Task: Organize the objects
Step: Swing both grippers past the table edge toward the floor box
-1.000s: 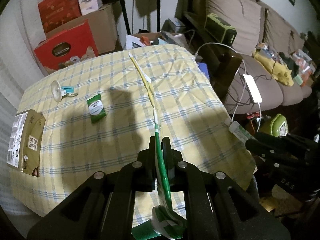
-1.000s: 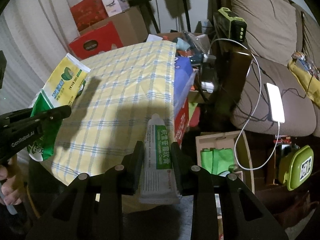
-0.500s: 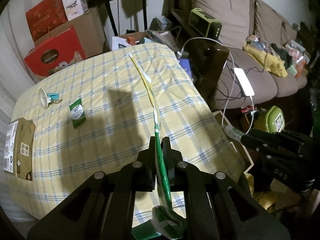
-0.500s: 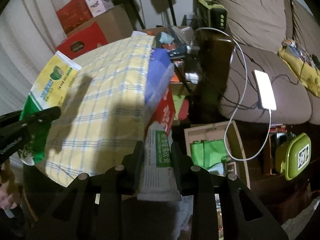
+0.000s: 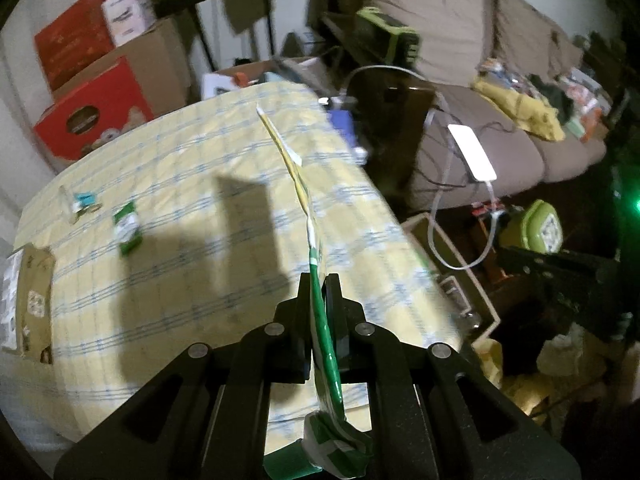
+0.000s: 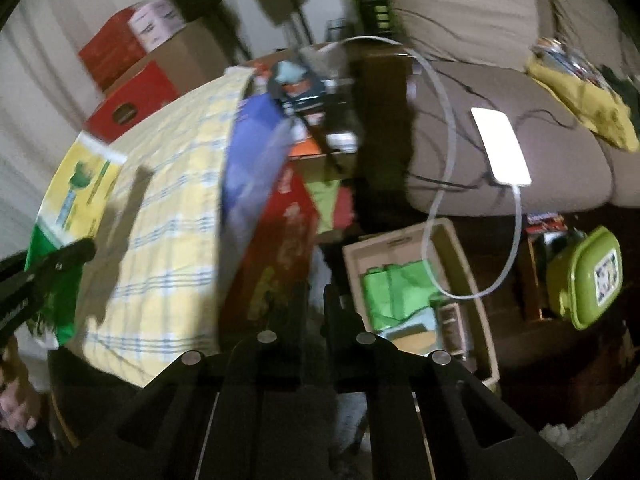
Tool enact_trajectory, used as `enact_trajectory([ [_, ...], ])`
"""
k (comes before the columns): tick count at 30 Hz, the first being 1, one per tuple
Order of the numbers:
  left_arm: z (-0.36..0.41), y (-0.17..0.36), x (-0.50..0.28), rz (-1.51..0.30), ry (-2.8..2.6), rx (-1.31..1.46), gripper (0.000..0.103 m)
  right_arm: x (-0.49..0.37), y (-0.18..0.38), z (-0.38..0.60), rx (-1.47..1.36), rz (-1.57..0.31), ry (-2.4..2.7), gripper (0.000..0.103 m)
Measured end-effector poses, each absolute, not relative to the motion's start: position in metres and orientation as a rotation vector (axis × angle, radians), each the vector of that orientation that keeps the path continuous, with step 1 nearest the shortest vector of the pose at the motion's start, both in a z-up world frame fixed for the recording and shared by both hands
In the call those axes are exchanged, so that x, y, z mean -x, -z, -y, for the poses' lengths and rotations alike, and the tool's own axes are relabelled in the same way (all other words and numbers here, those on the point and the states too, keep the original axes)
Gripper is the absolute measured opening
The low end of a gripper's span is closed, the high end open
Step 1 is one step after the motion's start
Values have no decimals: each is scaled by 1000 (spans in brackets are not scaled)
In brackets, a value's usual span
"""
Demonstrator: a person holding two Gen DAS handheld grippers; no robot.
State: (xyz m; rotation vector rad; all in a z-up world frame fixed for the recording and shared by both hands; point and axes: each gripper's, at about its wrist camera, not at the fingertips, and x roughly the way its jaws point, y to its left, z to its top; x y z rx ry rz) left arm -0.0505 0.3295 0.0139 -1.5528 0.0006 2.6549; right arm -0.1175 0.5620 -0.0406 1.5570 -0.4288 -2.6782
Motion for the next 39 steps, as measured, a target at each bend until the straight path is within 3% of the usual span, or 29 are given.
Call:
enact_trajectory([
  [18,-354,-1,64,-17,-2570,1581,5,110,74,-619,-1666,586,2666,7],
  [39,-341,-21,48,48,-2584,1528,5,113,58,-607,-1604,535,2675,8],
])
